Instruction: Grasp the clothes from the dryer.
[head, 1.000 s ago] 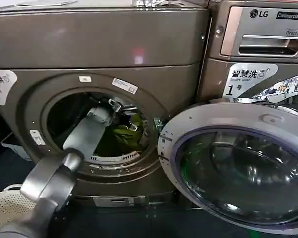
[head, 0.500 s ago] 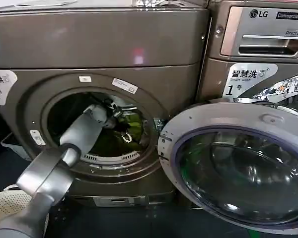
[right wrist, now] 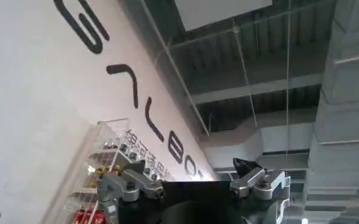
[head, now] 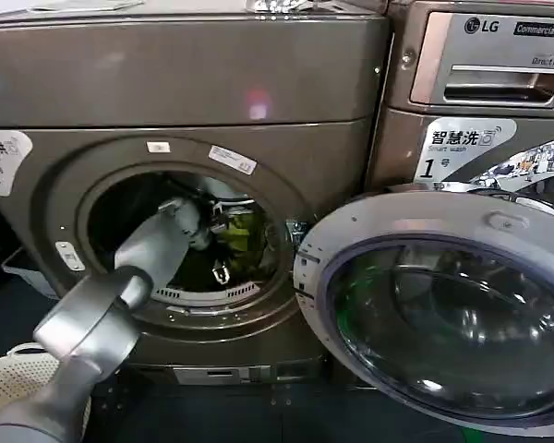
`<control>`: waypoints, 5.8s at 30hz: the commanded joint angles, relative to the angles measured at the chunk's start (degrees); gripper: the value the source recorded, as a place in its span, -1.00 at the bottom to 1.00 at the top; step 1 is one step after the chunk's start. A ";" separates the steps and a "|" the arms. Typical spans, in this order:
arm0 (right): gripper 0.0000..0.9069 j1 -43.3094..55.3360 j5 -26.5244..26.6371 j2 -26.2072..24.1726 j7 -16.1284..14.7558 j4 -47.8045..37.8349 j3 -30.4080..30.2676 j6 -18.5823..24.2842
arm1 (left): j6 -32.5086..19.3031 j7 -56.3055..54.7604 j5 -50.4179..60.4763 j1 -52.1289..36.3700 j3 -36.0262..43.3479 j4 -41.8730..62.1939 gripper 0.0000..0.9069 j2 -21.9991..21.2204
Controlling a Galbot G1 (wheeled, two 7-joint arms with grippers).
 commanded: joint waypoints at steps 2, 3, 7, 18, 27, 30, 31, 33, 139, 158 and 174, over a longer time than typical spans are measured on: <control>1.00 0.14 -0.05 0.31 -0.05 0.18 -0.13 0.04 | -2.60 2.90 3.32 0.56 2.67 0.97 1.00 -0.09; 1.00 0.10 -0.05 0.40 -0.09 0.18 -0.10 0.08 | -2.63 2.97 3.46 0.73 2.93 1.03 1.00 -0.09; 1.00 -0.01 -0.03 0.35 -0.14 0.02 0.17 0.17 | -2.49 2.95 3.74 1.45 3.15 1.47 1.00 -0.18; 1.00 -0.52 0.21 0.35 -0.25 -0.15 1.00 0.32 | -2.12 2.30 4.53 2.35 3.47 2.44 1.00 -0.99; 1.00 -0.60 0.38 0.41 -0.33 -0.20 1.12 0.41 | -2.18 1.33 4.39 1.56 3.54 2.59 -0.85 -1.29; 1.00 -0.49 0.37 0.35 -0.33 -0.17 0.96 0.42 | -2.24 1.20 4.39 1.49 3.75 2.84 -1.00 -1.35; 1.00 -0.47 0.38 0.34 -0.32 -0.14 0.92 0.42 | -2.29 1.20 4.36 1.49 3.87 2.87 -1.00 -1.33; 1.00 -0.43 0.36 0.27 -0.33 -0.12 0.84 0.43 | -2.30 1.22 4.30 1.49 3.94 2.94 -1.00 -1.29; 1.00 3.03 -2.31 0.16 0.59 -0.32 -3.33 0.83 | -13.82 -82.32 -33.00 21.33 -37.66 -28.30 -1.00 -5.47; 1.00 2.65 -1.99 -0.10 0.53 -0.39 -2.83 1.30 | -13.83 -82.31 -32.80 21.55 -37.49 -28.06 -1.00 -5.43; 1.00 2.91 -1.99 -0.17 0.11 -0.28 -2.61 0.97 | -13.94 -82.34 -32.46 21.68 -37.55 -27.79 -1.00 -5.42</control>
